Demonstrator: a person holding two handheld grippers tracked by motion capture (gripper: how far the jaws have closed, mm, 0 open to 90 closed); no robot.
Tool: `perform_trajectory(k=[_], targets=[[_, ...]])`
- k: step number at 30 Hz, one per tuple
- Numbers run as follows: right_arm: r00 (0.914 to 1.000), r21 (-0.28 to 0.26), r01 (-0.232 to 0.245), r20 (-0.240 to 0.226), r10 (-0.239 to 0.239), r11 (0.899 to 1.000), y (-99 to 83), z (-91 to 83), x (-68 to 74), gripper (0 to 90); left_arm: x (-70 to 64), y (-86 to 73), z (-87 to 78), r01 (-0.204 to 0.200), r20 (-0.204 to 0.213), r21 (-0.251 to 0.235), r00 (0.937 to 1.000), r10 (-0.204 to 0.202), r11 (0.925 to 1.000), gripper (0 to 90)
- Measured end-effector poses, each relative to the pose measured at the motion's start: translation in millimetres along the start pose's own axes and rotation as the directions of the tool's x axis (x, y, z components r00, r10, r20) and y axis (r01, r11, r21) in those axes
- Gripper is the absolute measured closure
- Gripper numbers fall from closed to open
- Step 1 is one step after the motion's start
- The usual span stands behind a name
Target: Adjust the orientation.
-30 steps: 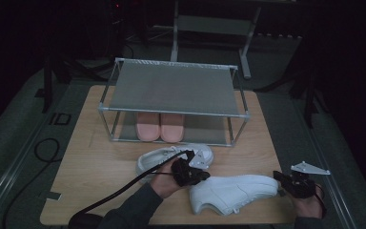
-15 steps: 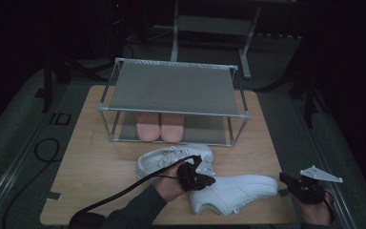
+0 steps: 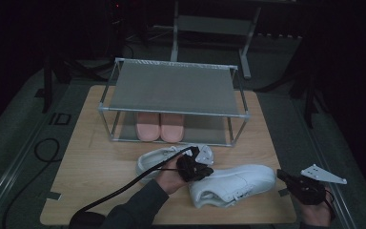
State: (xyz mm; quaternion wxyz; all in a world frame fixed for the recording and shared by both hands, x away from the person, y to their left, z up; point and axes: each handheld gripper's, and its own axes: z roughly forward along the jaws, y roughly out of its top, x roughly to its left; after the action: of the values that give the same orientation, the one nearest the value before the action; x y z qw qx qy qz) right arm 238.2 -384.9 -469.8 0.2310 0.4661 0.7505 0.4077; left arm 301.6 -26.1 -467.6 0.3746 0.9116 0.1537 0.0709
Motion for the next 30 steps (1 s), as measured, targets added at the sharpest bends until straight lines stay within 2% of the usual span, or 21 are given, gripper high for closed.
perform_trajectory(k=[3,8,9,15,19,24,30], targets=[[0.9999,-0.005,0.013,-0.007,-0.013,1.000,4.7,5.8,3.1,89.9,3.5,2.3,1.8,0.006,-0.021,0.010,0.9998,-0.006,0.9999,90.0],[1.0000,-0.027,0.007,-0.005,-0.007,1.000,7.8,9.4,2.6,89.9,8.0,2.6,3.5,0.020,-0.028,0.011,0.9994,-0.020,0.9997,90.0],[0.9998,-0.038,0.009,-0.016,-0.009,0.999,10.3,10.7,4.1,89.9,8.7,3.0,3.7,0.019,-0.029,0.014,0.9994,-0.019,0.9997,90.0],[0.9994,-0.032,0.016,-0.031,-0.017,0.999,18.1,20.5,5.1,89.9,9.9,3.8,4.4,0.023,-0.043,0.021,0.9988,-0.022,0.9995,90.0],[0.9992,-0.027,0.015,-0.036,-0.016,1.000,19.9,23.4,3.2,90.0,11.8,3.6,3.1,0.032,-0.036,0.013,0.9988,-0.032,0.9994,90.0],[0.9990,-0.023,0.012,-0.043,-0.013,1.000,22.8,29.0,-0.3,90.0,11.9,6.6,-7.9,0.030,-0.043,-0.012,0.9986,-0.031,0.9995,90.0],[0.9991,-0.011,0.009,-0.041,-0.009,1.000,26.5,35.2,-2.8,90.0,6.9,10.6,-23.9,0.015,-0.028,-0.050,0.9995,-0.017,0.9986,90.0]])
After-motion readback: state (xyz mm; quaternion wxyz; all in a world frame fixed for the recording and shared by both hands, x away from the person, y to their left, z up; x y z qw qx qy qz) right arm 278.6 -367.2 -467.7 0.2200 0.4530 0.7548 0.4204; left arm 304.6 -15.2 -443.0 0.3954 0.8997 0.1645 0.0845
